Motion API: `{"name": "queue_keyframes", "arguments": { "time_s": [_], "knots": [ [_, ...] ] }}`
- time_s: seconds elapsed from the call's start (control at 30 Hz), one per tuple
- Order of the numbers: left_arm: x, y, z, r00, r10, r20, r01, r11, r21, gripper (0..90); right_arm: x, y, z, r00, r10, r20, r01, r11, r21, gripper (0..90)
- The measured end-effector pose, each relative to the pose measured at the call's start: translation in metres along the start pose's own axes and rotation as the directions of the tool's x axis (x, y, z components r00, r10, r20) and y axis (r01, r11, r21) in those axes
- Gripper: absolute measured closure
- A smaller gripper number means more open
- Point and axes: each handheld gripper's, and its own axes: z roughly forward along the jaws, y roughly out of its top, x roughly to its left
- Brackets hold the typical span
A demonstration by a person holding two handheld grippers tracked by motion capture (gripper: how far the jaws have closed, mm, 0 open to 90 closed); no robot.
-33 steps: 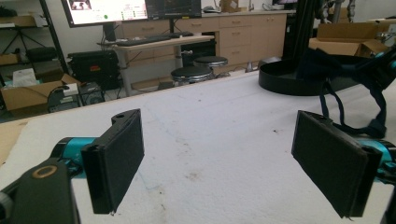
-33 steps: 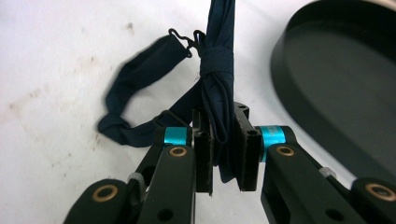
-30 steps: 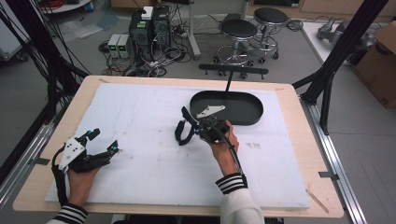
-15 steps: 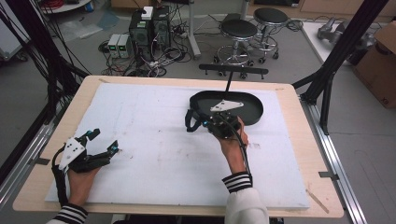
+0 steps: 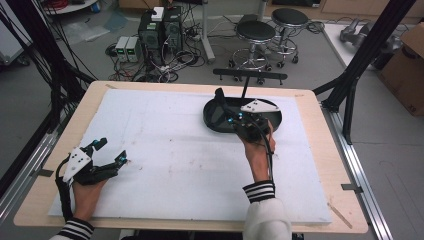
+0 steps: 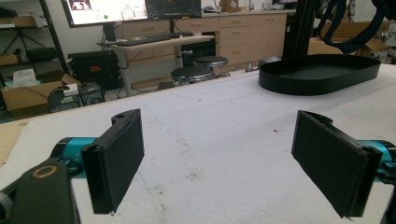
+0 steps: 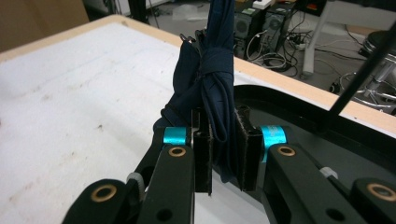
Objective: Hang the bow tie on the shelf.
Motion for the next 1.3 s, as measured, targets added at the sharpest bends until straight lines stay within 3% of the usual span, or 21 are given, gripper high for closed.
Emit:
{"name": "queue_keyframes", "arguments": {
  "time_s": [0.33,0.67,0.83,1.3],
  "knots": [
    [0.0,0.0,0.0,1.0,0.0,0.0,0.0,1.0,0.0,17.3,-0.01,0.008,-0.005,0.9988,0.021,0.045,-0.02,0.999,-0.041,80.0],
    [-0.001,0.0,0.0,1.0,0.008,0.001,-0.008,1.0,0.004,17.3,-0.027,0.032,-0.008,0.9934,0.035,0.109,-0.025,0.995,-0.093,80.0],
    [-0.001,0.0,0.0,1.0,0.008,0.0,-0.008,1.0,0.002,17.4,-0.031,0.037,-0.006,0.9891,0.033,0.144,-0.02,0.996,-0.091,80.0],
    [-0.002,0.0,0.0,0.9998,0.021,0.005,-0.021,0.9998,0.003,17.3,-0.045,0.039,0.002,0.9743,0.099,0.203,-0.073,0.989,-0.131,80.0]
  ]
}}
